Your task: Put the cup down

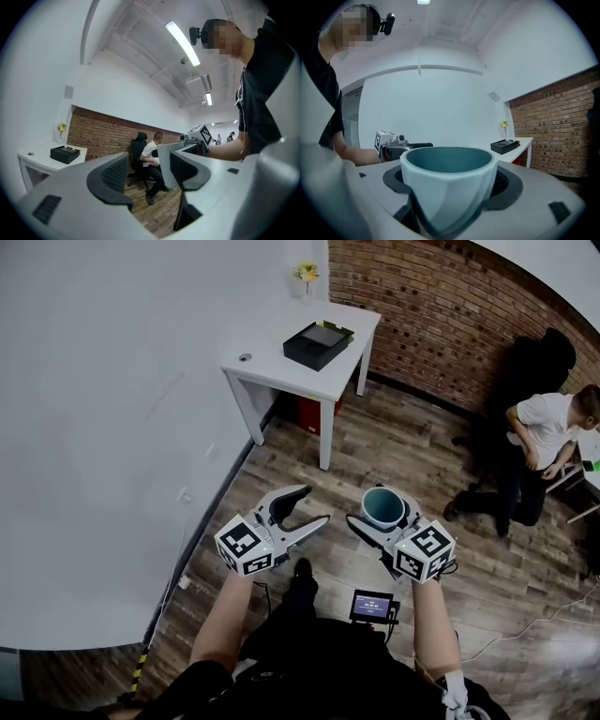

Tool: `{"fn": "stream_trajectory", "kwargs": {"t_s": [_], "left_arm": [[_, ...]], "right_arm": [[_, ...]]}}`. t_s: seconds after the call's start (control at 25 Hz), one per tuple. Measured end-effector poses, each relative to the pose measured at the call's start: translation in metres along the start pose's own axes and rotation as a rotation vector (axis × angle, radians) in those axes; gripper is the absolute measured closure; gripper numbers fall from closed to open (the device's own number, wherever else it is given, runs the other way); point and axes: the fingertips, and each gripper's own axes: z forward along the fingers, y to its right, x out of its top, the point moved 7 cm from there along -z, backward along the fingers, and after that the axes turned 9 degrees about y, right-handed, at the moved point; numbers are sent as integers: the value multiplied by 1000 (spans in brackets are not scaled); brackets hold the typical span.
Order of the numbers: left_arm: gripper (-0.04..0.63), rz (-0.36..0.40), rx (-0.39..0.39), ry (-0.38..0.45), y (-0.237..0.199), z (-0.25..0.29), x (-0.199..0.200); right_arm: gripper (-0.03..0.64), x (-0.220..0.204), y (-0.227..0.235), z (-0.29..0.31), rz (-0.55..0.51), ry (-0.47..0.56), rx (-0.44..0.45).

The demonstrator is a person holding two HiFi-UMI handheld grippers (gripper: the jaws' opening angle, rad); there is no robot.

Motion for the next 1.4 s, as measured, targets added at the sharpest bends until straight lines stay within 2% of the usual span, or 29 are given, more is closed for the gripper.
{"fn": "stream_trajectory", "kwargs": {"t_s": [0.4, 0.72, 1.4], "left_arm": [[314, -26, -37, 8, -119, 19, 18], [314, -40, -57, 1, -191, 30, 22], [314, -58, -50, 0, -258, 43, 12]], "right_arm": [[218, 20, 56, 102, 21, 7, -15], [218, 28, 92, 166, 19, -5, -40], [218, 23, 137, 220, 23, -15, -53]]}}
